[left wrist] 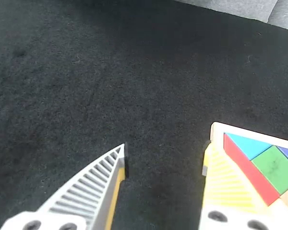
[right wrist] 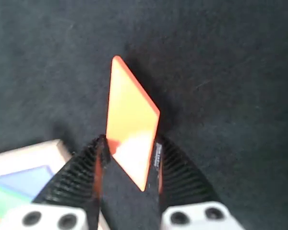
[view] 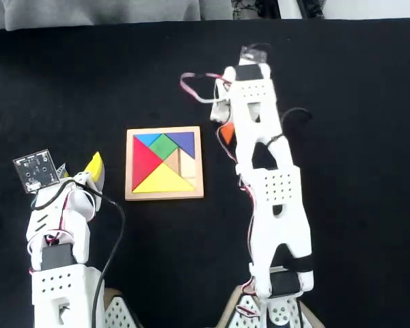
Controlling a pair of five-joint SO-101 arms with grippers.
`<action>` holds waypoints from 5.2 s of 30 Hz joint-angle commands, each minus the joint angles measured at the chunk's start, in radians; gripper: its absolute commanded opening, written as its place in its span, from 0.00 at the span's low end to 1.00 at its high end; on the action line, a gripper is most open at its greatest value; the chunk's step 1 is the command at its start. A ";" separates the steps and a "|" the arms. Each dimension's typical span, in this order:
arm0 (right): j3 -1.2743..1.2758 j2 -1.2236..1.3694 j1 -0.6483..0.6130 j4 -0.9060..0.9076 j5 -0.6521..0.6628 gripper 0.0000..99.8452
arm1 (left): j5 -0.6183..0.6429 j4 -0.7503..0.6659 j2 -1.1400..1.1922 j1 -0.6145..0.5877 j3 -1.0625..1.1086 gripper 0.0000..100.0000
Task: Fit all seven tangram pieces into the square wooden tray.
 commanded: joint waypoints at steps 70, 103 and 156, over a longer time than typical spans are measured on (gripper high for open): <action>0.924 -0.552 -0.376 -0.288 0.169 0.21 | -0.008 -0.018 -0.012 0.012 -0.005 0.26; 1.911 -1.678 -0.206 -1.165 0.417 0.01 | -0.008 -0.018 -0.012 0.012 -0.005 0.26; 2.775 -2.901 0.241 -1.186 0.411 0.01 | -0.064 -0.026 -0.012 0.070 0.021 0.26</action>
